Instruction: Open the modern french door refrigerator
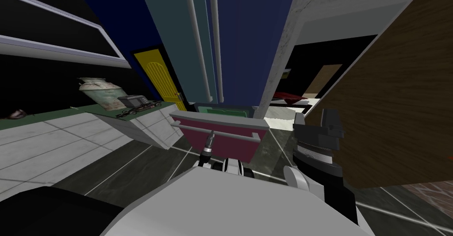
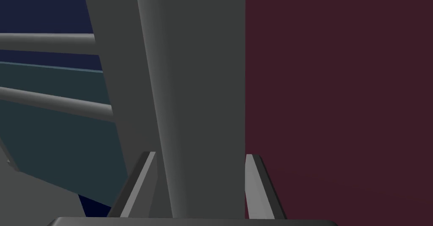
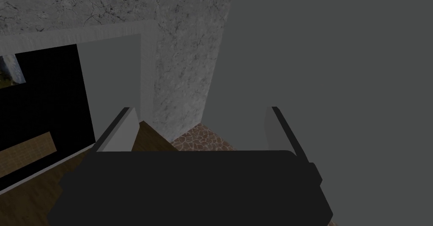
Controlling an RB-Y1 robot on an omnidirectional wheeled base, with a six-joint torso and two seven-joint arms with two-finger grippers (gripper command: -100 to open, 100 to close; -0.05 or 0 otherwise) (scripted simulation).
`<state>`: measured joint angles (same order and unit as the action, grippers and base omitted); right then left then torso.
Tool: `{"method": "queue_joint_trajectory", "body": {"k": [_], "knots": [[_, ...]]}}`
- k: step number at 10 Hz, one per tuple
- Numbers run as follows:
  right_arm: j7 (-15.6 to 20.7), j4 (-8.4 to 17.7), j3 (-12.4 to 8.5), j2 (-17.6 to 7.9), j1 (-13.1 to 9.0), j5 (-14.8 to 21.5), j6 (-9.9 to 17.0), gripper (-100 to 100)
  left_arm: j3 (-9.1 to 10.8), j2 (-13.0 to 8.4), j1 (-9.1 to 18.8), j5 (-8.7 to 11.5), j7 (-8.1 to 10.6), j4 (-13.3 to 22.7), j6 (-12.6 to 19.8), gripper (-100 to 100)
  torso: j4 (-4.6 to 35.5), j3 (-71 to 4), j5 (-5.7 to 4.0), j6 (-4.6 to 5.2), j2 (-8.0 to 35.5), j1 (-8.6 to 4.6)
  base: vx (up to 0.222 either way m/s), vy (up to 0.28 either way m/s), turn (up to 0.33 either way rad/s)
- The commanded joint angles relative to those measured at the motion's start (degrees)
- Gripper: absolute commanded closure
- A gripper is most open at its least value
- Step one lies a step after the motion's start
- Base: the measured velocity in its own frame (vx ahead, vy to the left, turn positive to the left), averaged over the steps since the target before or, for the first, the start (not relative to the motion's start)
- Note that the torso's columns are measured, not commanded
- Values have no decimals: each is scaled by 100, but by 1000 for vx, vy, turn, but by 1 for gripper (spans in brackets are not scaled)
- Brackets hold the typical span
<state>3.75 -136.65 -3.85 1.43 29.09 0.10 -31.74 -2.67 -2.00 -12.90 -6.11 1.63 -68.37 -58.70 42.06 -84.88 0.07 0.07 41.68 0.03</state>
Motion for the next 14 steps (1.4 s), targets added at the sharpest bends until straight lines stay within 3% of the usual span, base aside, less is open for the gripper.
{"method": "queue_joint_trajectory", "body": {"k": [1, 2, 3, 11, 13, 14], "knots": [[0, 0, 0, 0, -1, 0, 0, 0, -32, -20, -77, -19, 25, -17, 0, 100, -3, 12, 3, -8, 27, 9, -209, 1, 21], [0, 0, 0, 0, -1, 0, 0, 0, -52, -32, -124, -31, 41, -28, -1, 100, -5, 29, 8, -6, 46, 4, -198, -12, 34], [0, 0, 0, 0, -1, 0, 0, 0, -14, -49, 94, -8, 70, -229, 254, -100, -9, 28, 9, 0, 42, -2, -145, -2, 32], [0, 0, 0, 0, 1, 0, 0, 0, 45, -134, 729, 13, 198, -834, 1467, -100, 56, 50, -22, -15, 98, -11, -64, -4, 17], [0, 0, 0, 0, 1, 0, 0, 0, 37, -115, 704, 9, 183, -714, 1476, -100, 75, 56, -33, -14, 110, -23, -27, -2, -2], [0, 0, 0, 0, 1, 0, 0, 0, 36, -116, 694, 9, 188, -705, 1506, 0, 61, 51, -27, -12, 98, -22, 0, 0, 0]]}}
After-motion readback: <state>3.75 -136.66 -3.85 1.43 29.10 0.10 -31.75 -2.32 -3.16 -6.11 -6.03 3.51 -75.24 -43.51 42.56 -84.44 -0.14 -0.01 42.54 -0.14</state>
